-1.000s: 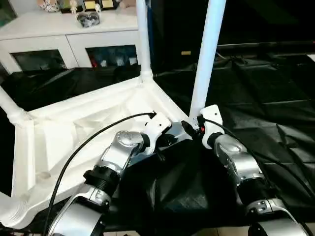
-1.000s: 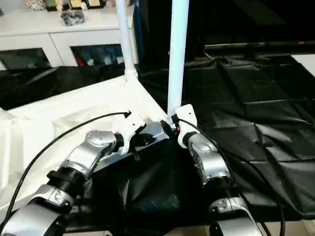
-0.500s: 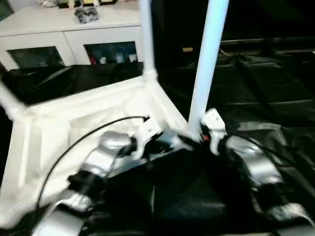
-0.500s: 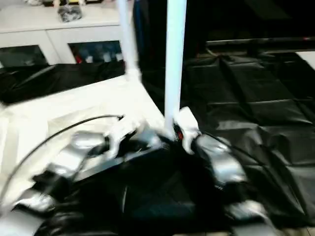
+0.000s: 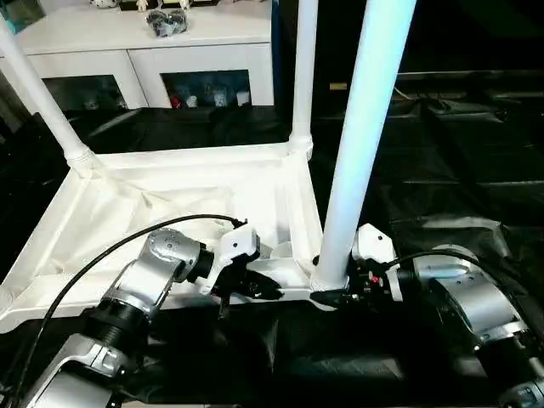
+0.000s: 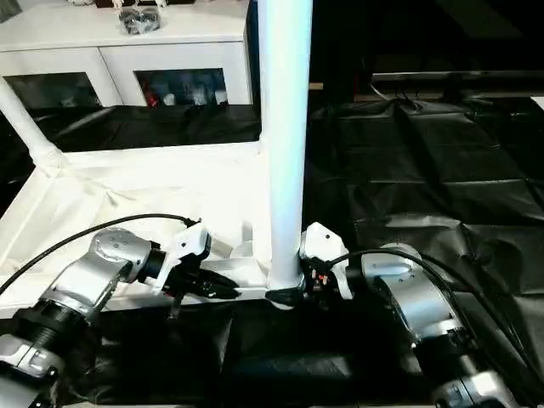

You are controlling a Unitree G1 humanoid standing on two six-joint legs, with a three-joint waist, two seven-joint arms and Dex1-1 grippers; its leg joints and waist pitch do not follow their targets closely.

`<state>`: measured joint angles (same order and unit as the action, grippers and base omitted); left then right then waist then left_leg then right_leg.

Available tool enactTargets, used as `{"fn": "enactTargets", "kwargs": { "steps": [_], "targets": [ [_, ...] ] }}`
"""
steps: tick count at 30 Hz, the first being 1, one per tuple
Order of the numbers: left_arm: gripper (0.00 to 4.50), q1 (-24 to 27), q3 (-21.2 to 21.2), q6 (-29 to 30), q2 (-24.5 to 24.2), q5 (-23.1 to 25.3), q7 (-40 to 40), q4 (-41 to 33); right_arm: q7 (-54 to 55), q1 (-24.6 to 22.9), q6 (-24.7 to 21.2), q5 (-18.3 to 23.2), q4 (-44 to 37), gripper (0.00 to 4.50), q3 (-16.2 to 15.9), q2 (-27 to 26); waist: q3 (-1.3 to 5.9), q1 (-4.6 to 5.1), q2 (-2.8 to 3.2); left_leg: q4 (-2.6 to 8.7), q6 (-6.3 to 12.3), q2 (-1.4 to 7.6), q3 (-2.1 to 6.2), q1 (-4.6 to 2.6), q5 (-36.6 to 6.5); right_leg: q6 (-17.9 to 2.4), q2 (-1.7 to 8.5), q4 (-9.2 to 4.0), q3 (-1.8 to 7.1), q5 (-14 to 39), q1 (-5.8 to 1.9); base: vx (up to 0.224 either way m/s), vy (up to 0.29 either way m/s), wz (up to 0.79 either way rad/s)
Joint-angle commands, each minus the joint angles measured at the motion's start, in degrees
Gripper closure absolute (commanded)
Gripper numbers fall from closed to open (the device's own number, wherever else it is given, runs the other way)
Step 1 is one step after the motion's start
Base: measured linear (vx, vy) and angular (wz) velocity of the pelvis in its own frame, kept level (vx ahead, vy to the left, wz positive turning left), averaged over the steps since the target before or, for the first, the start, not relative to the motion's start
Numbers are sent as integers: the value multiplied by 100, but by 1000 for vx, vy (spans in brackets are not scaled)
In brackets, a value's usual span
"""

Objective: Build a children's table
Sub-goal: Rotate leg to tighten

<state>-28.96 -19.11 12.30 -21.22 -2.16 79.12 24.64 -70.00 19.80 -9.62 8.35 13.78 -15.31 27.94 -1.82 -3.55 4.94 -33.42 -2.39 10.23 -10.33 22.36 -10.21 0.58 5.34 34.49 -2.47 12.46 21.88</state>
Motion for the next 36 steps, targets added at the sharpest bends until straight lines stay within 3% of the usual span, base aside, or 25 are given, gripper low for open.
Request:
{"fn": "enactTargets", "kwargs": {
  "steps": [1, 8, 9, 11, 12, 16, 17, 18, 20, 23, 24, 25, 26, 29, 30, 32, 34, 35, 36],
  "targets": [
    [450, 21, -246, -61, 172, -218, 321, -307, -54, -71, -138, -6, -128, 156, -223, -97, 314, 12, -91, 356, 648, 284, 65, -115, -897, -1616, 277, -335, 156, 74, -211, 0, 0, 0],
    [450, 3, -142, -63, 459, -80, -395, -189, 686, -131, -349, -105, 83, 176, -108, -524, 291, 29, -99, 387, 487, 285, 71, -118, -1115, -1558, 277, -368, 165, 454, -198, 0, 0, 0],
    [450, -72, -90, -2, 624, 74, -853, -16, 1367, -26, -280, -304, 484, 176, 17, -809, 258, 68, -125, 414, 353, 271, 73, -113, -1324, -1493, 275, -401, 169, 813, -180, 0, 0, 0],
    [450, -95, -73, 25, 680, 119, -994, 37, 1619, 17, -268, -376, 625, 176, 59, -905, 231, 92, -116, 442, 218, 257, 85, -135, -1632, -1406, 285, -450, 171, 1322, -170, 0, 0, 0],
    [450, -140, -35, 47, 800, 162, -1226, 133, 2034, 101, -265, -465, 863, 176, 136, -1070, 217, 134, -135, 457, 41, 251, 95, -156, -1865, -1274, 289, -476, 190, 1756, -146, 0, 0, 0],
    [450, -327, -9, 132, 1229, 400, -2037, 428, 3246, 394, -460, -525, 1548, 177, 433, -1706, 205, 245, -152, 487, -134, 231, 142, -146, -2149, -1061, 291, -517, 182, 2218, -132, 0, 0, 0],
    [450, -351, 1, 155, 1283, 421, -2137, 460, 3353, 423, -473, -527, 1607, 177, 454, -1773, 202, 253, -144, 490, -144, 228, 143, -152, -2180, -1044, 286, -521, 182, 2238, -120, 0, 0, 0],
    [450, -444, 55, 238, 1498, 483, -2552, 594, 3807, 541, -517, -596, 1837, 177, 514, -2020, 205, 267, -182, 485, -140, 231, 146, -161, -2239, -1025, 289, -543, 187, 2252, -109, 0, 0, 0],
    [450, -545, 139, 295, 1733, 536, -3021, 745, 4339, 704, -502, -786, 2146, 177, 494, -2261, 194, 305, -167, 480, -152, 217, 136, -169, -2299, -1054, 278, -553, 190, 2256, -76, 0, 0, 0],
    [450, -598, 191, 322, 1880, 571, -3233, 828, 4550, 825, -292, -998, 2387, 177, 404, -2396, 203, 320, -180, 479, -119, 211, 151, -164, -2378, -970, 287, -581, 183, 2380, -81, 0, 0, 0],
    [450, -615, 185, 271, 1933, 588, -3224, 856, 4484, 887, -158, -902, 2486, 177, 495, -2503, 197, 317, -168, 483, -92, 214, 153, -158, -2423, -944, 293, -591, 183, 2410, -73, 0, 0, 0],
    [450, -618, 174, 250, 1933, 601, -3196, 853, 4365, 922, -172, -759, 2504, 122, 606, -2559, 198, 320, -182, 484, -68, 212, 153, -150, -2439, -918, 292, -597, 187, 2442, -72, 0, 0, 0],
    [450, -618, 174, 250, 1933, 601, -3196, 853, 4365, 922, -172, -759, 2504, 108, 606, -2559, 199, 314, -183, 486, -57, 215, 155, -148, -2431, -912, 295, -599, 187, 2436, -76, 0, 0, 0],
    [450, -513, 60, 155, 1721, 563, -2750, 612, 3868, 932, -117, -615, 2264, 98, 609, -2377, 210, 299, -166, 499, -34, 233, 159, -140, -2420, -950, 289, -581, 191, 2260, -76, 0, 0, 0],
    [450, -429, -18, 65, 1592, 509, -2429, 450, 3604, 896, -46, -641, 2111, 73, 531, -2217, 225, 287, -164, 503, -7, 239, 165, -122, -2327, -995, 289, -557, 191, 2032, -99, 0, 0, 0],
    [450, -340, -100, 8, 1435, 458, -2149, 278, 3270, 837, 56, -618, 1943, 73, 422, -1995, 255, 275, -184, 485, 82, 252, 142, -92, -1980, -1141, 279, -500, 193, 1379, -132, 0, 0, 0],
    [450, -204, -192, 134, 1113, 328, -1625, -68, 2431, 645, 191, -479, 1468, 73, 267, -1493, 289, 227, -243, 422, 370, 263, 110, -75, -1455, -1356, 286, -421, 194, 547, -193, 54, -3, 3],
    [450, -169, -207, 83, 1019, 292, -1476, -142, 2180, 583, 219, -437, 1336, 73, 219, -1349, 302, 203, -227, 396, 454, 261, 106, -65, -1298, -1401, 297, -386, 193, 343, -210, 72, -5, 0],
    [450, -94, -244, 46, 817, 241, -1200, -278, 1690, 465, 186, -326, 1093, 73, 148, -1084, 314, 154, -312, 338, 729, 254, 76, -49, -810, -1519, 277, -327, 179, -238, -228, 76, -11, -1]
  ]
}}
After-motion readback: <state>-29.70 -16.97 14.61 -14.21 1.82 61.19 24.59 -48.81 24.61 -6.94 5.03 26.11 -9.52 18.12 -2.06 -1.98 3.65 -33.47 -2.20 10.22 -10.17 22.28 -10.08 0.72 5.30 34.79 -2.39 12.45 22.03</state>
